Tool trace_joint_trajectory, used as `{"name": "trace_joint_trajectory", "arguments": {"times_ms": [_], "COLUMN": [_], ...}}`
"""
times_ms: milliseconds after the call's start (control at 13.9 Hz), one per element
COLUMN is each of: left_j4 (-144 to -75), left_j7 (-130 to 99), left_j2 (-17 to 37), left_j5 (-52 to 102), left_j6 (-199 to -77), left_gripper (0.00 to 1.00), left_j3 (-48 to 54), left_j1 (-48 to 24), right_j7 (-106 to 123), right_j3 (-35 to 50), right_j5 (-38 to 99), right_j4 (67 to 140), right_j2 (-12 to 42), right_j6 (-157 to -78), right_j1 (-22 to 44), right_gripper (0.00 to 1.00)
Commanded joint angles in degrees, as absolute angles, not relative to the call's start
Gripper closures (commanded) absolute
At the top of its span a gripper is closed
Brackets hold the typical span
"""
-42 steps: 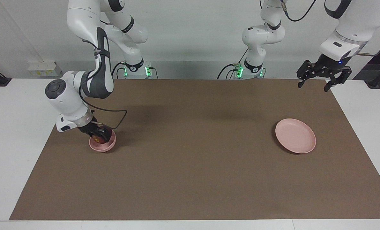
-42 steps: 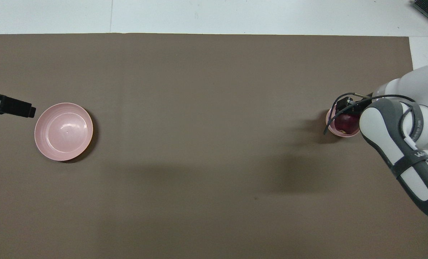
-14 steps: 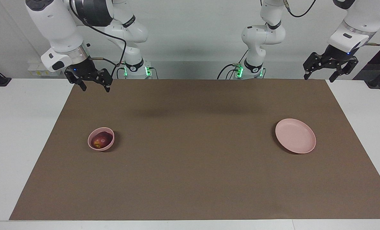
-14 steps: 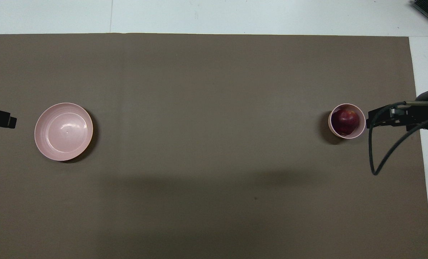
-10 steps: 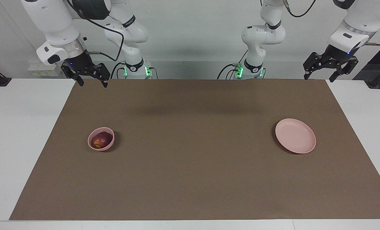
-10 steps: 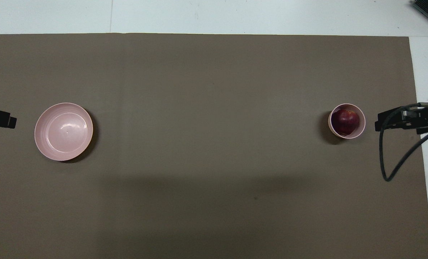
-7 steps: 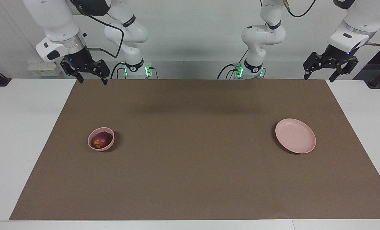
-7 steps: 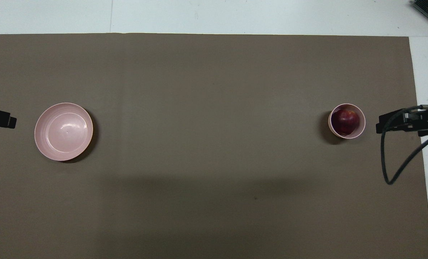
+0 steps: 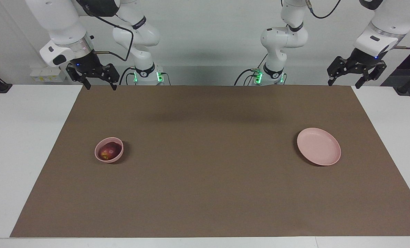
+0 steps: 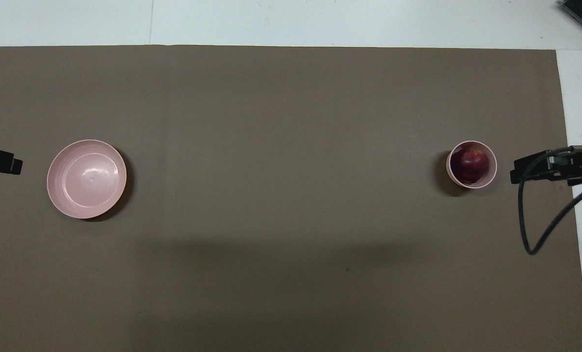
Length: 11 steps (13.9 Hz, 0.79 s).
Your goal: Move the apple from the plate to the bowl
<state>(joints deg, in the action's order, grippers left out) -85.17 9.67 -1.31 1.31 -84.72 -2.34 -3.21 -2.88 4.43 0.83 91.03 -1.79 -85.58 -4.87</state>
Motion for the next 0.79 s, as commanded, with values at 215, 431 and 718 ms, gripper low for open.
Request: {"name": "trace_joint_trajectory", "arguments": {"times_ms": [215, 431, 718], "left_j4": [-86.3, -86.3, -86.3], "left_j7": [9.3, 9.3, 9.3], "left_j2": [-2.5, -2.5, -2.5], "left_j5": [1.9, 1.9, 2.0], "left_j6": [-84.3, -84.3, -84.3], "left_gripper": [0.00, 0.00, 0.00], "left_j3": [-1.8, -1.8, -1.8], "left_j1": [-2.3, -2.3, -2.3], "right_j7": [-1.4, -1.4, -1.4], "right_j3": [4.7, 4.7, 4.7], "right_j5": [1.2, 1.2, 1.2], "right_j4": [91.2, 91.2, 91.3], "right_j2": [-2.3, -2.3, -2.4], "right_j6": [-85.5, -85.6, -85.5], "right_j1": [-5.2, -5.3, -5.2], "right_gripper": [0.00, 0.00, 0.00]}}
